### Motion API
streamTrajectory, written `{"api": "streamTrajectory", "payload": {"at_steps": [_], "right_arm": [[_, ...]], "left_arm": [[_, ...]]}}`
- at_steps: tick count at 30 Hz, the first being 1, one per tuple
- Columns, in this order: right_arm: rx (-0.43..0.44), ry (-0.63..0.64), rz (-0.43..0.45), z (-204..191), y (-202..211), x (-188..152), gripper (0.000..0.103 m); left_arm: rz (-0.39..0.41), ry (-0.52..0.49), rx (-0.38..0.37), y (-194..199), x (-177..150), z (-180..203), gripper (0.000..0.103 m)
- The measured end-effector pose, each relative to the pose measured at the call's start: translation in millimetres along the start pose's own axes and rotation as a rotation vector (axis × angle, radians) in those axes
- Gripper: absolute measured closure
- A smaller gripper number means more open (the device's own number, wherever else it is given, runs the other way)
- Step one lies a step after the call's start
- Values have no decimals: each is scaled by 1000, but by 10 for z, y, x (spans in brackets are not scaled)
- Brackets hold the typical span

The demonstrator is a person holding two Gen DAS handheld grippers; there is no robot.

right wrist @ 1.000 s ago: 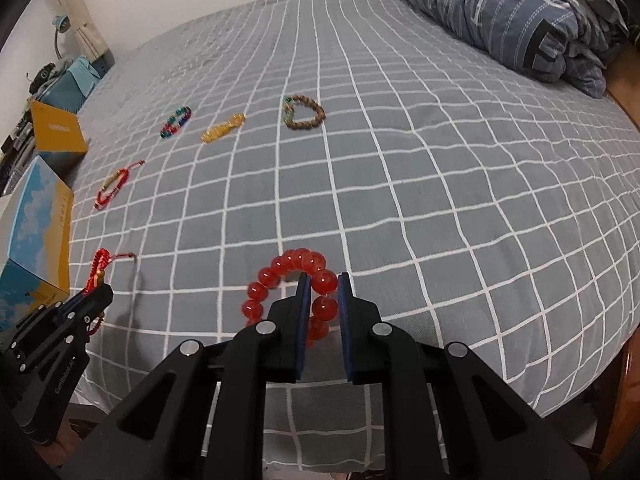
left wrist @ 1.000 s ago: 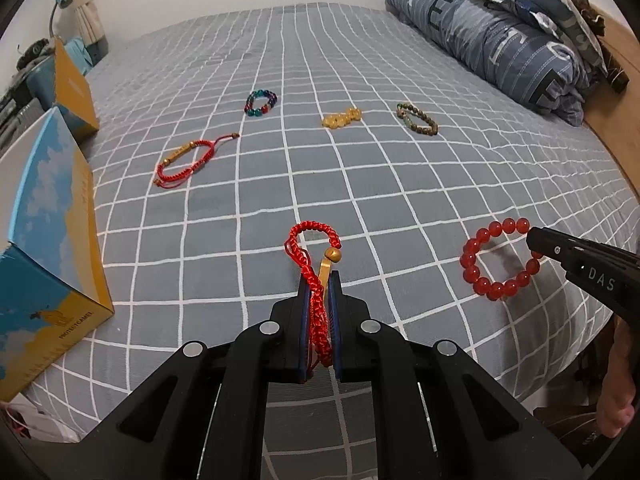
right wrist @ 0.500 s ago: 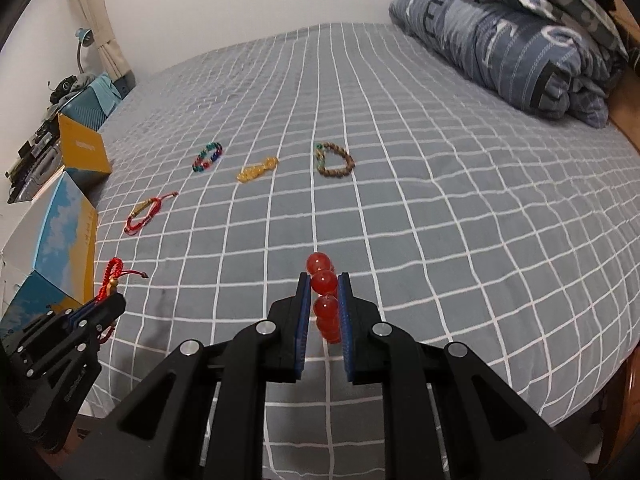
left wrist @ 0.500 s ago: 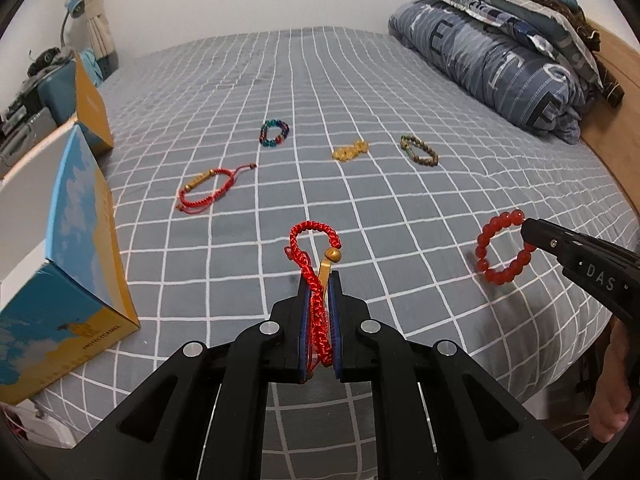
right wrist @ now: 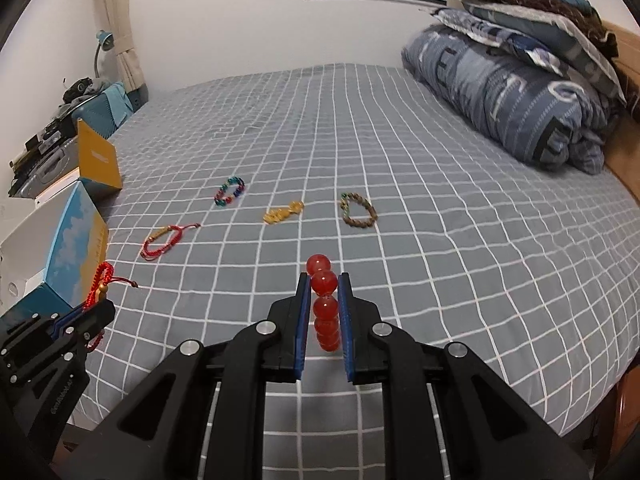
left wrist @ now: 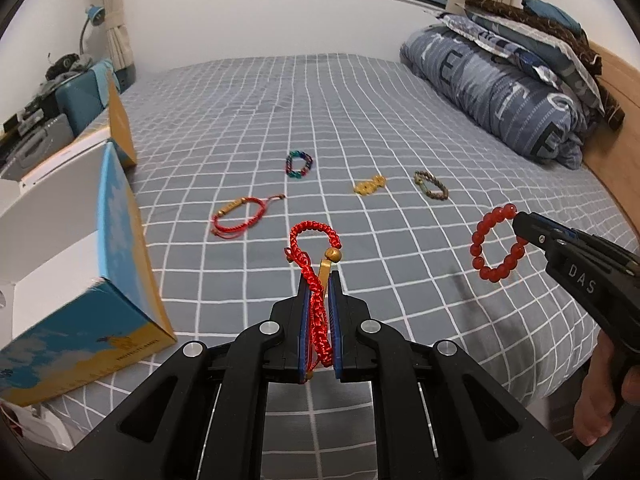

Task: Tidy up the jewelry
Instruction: 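Carry the red cord and red bead bracelets with both tools into the box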

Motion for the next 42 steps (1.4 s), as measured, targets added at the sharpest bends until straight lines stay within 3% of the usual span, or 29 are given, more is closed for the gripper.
{"api": "streamTrajectory", "payload": {"at_steps": [25,42], "right_arm": [[64,94,91,-885,272,317,90],[182,188,149,-1958,511,479,90]], "left_arm": [[126,78,92,619,172,-684,95],[194,190,220,1155,118,-1478,95]]}}
Point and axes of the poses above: each gripper's, at about its wrist camera, not at the fingertips, and y roughly against the way its jaws point, z to its right, x to its top, the point moved 4 cm from there along -y, roughly the way its jaws point, and after that the axes turned 2 degrees about -x, right-handed, at the moved point
